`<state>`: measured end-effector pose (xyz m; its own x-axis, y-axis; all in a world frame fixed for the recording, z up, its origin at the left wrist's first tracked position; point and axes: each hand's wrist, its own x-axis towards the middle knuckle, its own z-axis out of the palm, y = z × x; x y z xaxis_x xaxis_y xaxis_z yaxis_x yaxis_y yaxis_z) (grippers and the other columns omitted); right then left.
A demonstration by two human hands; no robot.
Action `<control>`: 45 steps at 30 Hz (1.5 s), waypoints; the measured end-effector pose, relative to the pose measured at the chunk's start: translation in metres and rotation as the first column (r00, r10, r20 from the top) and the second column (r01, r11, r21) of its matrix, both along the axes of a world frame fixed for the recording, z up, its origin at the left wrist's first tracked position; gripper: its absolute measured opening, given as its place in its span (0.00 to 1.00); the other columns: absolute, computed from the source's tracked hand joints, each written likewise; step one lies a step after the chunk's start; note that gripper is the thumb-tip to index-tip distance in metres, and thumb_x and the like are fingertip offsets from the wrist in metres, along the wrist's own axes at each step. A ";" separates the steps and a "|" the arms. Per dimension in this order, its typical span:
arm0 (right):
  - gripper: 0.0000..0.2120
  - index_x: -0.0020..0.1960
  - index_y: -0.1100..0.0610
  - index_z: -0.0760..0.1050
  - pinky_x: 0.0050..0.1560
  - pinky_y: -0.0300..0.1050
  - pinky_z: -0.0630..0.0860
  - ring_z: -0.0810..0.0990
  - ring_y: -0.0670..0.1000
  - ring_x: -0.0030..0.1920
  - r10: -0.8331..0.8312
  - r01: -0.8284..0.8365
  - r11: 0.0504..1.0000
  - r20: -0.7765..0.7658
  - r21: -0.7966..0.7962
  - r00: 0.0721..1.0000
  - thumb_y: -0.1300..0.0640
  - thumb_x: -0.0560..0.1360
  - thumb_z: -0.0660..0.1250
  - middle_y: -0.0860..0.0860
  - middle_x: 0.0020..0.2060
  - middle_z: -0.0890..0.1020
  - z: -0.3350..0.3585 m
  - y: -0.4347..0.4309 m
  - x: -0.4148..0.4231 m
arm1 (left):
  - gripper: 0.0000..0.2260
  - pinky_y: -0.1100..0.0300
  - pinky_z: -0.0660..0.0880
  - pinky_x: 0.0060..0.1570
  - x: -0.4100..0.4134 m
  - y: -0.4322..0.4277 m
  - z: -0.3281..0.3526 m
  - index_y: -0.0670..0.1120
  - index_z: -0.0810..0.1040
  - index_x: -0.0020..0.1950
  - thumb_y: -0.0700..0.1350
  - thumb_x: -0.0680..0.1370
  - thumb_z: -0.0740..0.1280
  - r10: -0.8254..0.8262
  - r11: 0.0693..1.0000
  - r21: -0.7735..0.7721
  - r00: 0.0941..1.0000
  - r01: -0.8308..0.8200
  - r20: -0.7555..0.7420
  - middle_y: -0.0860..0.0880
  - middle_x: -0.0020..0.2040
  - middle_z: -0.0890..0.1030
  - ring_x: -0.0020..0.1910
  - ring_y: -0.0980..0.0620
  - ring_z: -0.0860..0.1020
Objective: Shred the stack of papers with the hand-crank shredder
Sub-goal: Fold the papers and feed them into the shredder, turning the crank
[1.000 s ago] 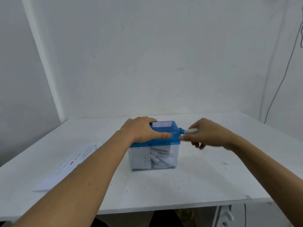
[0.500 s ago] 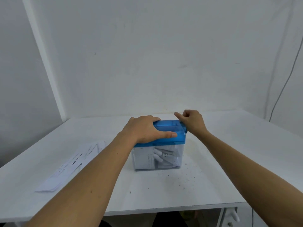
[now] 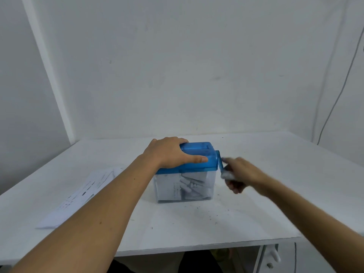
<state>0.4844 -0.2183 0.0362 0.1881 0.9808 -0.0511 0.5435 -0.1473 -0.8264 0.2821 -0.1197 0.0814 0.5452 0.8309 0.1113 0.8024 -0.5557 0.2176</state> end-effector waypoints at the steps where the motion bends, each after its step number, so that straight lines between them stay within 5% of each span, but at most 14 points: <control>1: 0.13 0.40 0.54 0.74 0.31 0.42 0.74 0.77 0.53 0.26 0.036 -0.036 0.999 -0.044 0.022 0.998 0.54 0.82 0.58 0.55 0.28 0.79 0.017 -0.006 0.004 | 0.40 0.53 0.69 0.60 0.000 0.000 0.001 0.55 0.73 0.69 0.79 0.67 0.61 -0.002 1.000 -0.004 1.000 0.002 0.000 0.56 0.66 0.77 0.62 0.51 0.76; 4: 0.23 0.38 0.59 0.77 0.37 0.43 0.77 0.80 0.51 0.32 0.133 -0.133 0.991 0.055 0.003 0.990 0.41 0.80 0.61 0.54 0.32 0.82 0.061 -0.006 0.016 | 0.37 0.53 0.70 0.58 0.000 0.000 0.000 0.54 0.75 0.63 0.80 0.67 0.60 -0.010 1.000 0.003 1.000 0.010 0.000 0.55 0.63 0.80 0.58 0.51 0.77; 6: 0.23 0.39 0.59 0.79 0.39 0.43 0.79 0.82 0.48 0.34 0.117 -0.123 0.992 0.159 0.024 0.980 0.39 0.77 0.66 0.52 0.34 0.84 0.074 0.003 0.020 | 0.38 0.53 0.71 0.59 0.000 0.001 0.000 0.56 0.74 0.67 0.80 0.67 0.60 -0.011 1.000 0.006 1.000 0.011 0.003 0.57 0.63 0.79 0.57 0.52 0.77; 11: 0.20 0.46 0.56 0.81 0.36 0.42 0.79 0.84 0.48 0.38 -0.172 0.119 0.959 0.196 0.256 0.965 0.38 0.76 0.68 0.50 0.40 0.84 0.067 0.059 0.020 | 0.41 0.52 0.69 0.61 0.001 0.003 -0.001 0.58 0.70 0.72 0.80 0.66 0.60 -0.010 1.000 0.000 1.000 0.010 0.005 0.58 0.67 0.76 0.62 0.51 0.75; 13: 0.19 0.46 0.54 0.79 0.42 0.48 0.82 0.84 0.51 0.42 -0.217 0.151 0.959 0.277 0.242 0.936 0.37 0.75 0.68 0.49 0.43 0.84 0.054 0.081 0.018 | 0.39 0.52 0.68 0.61 0.000 0.003 0.001 0.58 0.71 0.71 0.80 0.67 0.60 -0.016 1.000 -0.016 1.000 0.016 -0.002 0.58 0.66 0.77 0.61 0.51 0.76; 18: 0.13 0.57 0.52 0.78 0.52 0.52 0.78 0.80 0.53 0.51 -0.297 0.192 0.940 0.396 0.283 0.869 0.46 0.80 0.60 0.50 0.52 0.82 0.047 0.103 -0.003 | 0.43 0.49 0.66 0.67 0.002 0.009 0.003 0.57 0.67 0.75 0.81 0.67 0.57 -0.029 0.998 -0.061 0.997 0.025 -0.071 0.56 0.71 0.74 0.67 0.50 0.73; 21: 0.11 0.54 0.49 0.80 0.53 0.53 0.79 0.80 0.52 0.50 -0.278 0.140 0.925 0.377 0.352 0.884 0.51 0.79 0.59 0.48 0.51 0.83 0.062 0.109 -0.028 | 0.53 0.48 0.61 0.75 -0.005 0.019 0.017 0.51 0.61 0.81 0.81 0.63 0.60 -0.047 0.966 -0.249 0.993 0.072 0.107 0.53 0.79 0.65 0.75 0.49 0.66; 26: 0.11 0.49 0.46 0.80 0.49 0.51 0.80 0.82 0.50 0.46 -0.162 0.003 0.922 0.379 0.386 0.911 0.55 0.75 0.59 0.46 0.47 0.84 0.085 0.111 -0.084 | 0.35 0.53 0.67 0.72 -0.063 0.047 0.045 0.48 0.68 0.78 0.62 0.75 0.71 0.017 0.944 -0.307 0.915 0.118 0.404 0.52 0.75 0.72 0.72 0.52 0.70; 31: 0.10 0.56 0.46 0.75 0.47 0.47 0.74 0.79 0.49 0.47 -0.044 -0.164 0.899 0.454 0.407 0.890 0.52 0.77 0.60 0.44 0.47 0.81 0.087 0.105 -0.153 | 0.23 0.52 0.77 0.60 -0.161 0.070 0.029 0.50 0.75 0.70 0.60 0.79 0.65 0.251 0.921 -0.387 0.834 -0.050 0.491 0.54 0.66 0.78 0.61 0.54 0.78; 35: 0.11 0.57 0.48 0.75 0.52 0.50 0.77 0.80 0.54 0.49 0.101 -0.284 0.885 0.444 0.369 0.890 0.50 0.76 0.62 0.49 0.52 0.81 0.065 0.109 -0.207 | 0.29 0.57 0.77 0.50 -0.225 0.077 -0.010 0.48 0.71 0.74 0.59 0.78 0.69 0.405 0.873 -0.357 0.902 -0.333 0.148 0.51 0.68 0.76 0.61 0.51 0.76; 39: 0.11 0.55 0.55 0.77 0.49 0.48 0.77 0.79 0.57 0.50 0.263 -0.389 0.908 0.512 0.155 0.818 0.51 0.76 0.65 0.53 0.52 0.79 0.019 0.120 -0.256 | 0.44 0.55 0.80 0.54 -0.251 0.074 -0.056 0.46 0.64 0.78 0.67 0.71 0.73 0.458 0.766 -0.380 0.855 -0.518 -0.243 0.48 0.74 0.70 0.64 0.47 0.75; 42: 0.12 0.38 0.56 0.70 0.35 0.43 0.69 0.76 0.58 0.41 0.317 -0.371 0.929 0.499 0.010 0.807 0.50 0.75 0.67 0.52 0.38 0.74 -0.024 0.134 -0.281 | 0.36 0.57 0.79 0.50 -0.252 0.067 -0.076 0.44 0.75 0.66 0.67 0.68 0.75 0.464 0.781 -0.286 0.822 -0.555 -0.329 0.48 0.62 0.76 0.54 0.49 0.77; 45: 0.14 0.41 0.55 0.68 0.39 0.44 0.70 0.75 0.56 0.40 0.317 -0.337 0.940 0.478 -0.046 0.819 0.48 0.76 0.68 0.51 0.39 0.74 -0.049 0.143 -0.294 | 0.28 0.60 0.76 0.46 -0.251 0.066 -0.082 0.44 0.77 0.58 0.63 0.70 0.76 0.500 0.791 -0.265 0.832 -0.551 -0.239 0.47 0.57 0.79 0.49 0.50 0.77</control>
